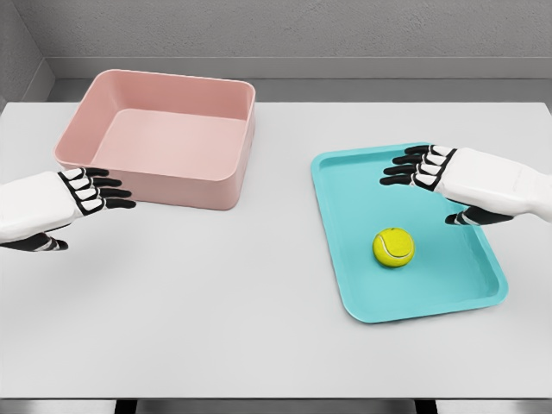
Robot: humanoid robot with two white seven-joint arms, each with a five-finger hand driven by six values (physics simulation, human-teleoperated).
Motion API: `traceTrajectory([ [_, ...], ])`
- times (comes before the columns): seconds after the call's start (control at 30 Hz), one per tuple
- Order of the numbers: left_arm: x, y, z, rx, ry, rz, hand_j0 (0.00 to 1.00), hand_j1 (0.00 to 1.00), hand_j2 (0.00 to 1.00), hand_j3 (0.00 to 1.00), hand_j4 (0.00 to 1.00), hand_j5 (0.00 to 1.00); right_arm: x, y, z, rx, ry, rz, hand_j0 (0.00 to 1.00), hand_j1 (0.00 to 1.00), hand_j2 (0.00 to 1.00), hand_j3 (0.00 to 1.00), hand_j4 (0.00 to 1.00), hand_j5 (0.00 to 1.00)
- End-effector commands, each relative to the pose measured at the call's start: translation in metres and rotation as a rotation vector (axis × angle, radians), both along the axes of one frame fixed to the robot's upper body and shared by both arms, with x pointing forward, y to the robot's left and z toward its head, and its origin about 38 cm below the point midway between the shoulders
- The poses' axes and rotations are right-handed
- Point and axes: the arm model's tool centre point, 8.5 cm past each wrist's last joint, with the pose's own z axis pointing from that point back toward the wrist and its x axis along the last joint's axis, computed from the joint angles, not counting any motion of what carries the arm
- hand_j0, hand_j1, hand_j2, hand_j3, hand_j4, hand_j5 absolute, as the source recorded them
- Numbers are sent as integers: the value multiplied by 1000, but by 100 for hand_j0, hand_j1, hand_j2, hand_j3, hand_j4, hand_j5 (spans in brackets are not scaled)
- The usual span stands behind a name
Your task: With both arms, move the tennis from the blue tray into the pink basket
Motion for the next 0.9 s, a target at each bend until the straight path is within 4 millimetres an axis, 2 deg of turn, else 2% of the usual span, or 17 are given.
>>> traceTrajectory([
  [0.0,1,1,2,-5,-2,4,100,100,100,100,100,100,0,-1,1,8,3,-4,100,100,100,100,100,100],
  [0.23,1,1,-3,-4,2,7,100,100,100,100,100,100,2,6,-18,-57,-8,12,100,100,100,100,100,100],
  [0.33,1,-1,-5,-3,9,3,100,100,100,100,100,100,5,15,-49,-233,163,44,100,100,100,100,100,100],
  [0.63,-1,-1,-11,29,24,2,100,100,100,100,100,100,3,18,-50,-273,198,62,99,99,99,99,99,99],
  [0.7,0,-1,-11,29,25,3,100,100,100,100,100,100,4,26,-61,-271,217,77,99,99,99,99,99,99],
  [0.87,0,-1,-11,27,24,4,100,100,100,100,100,100,11,28,-72,-279,226,63,99,99,99,99,99,99],
])
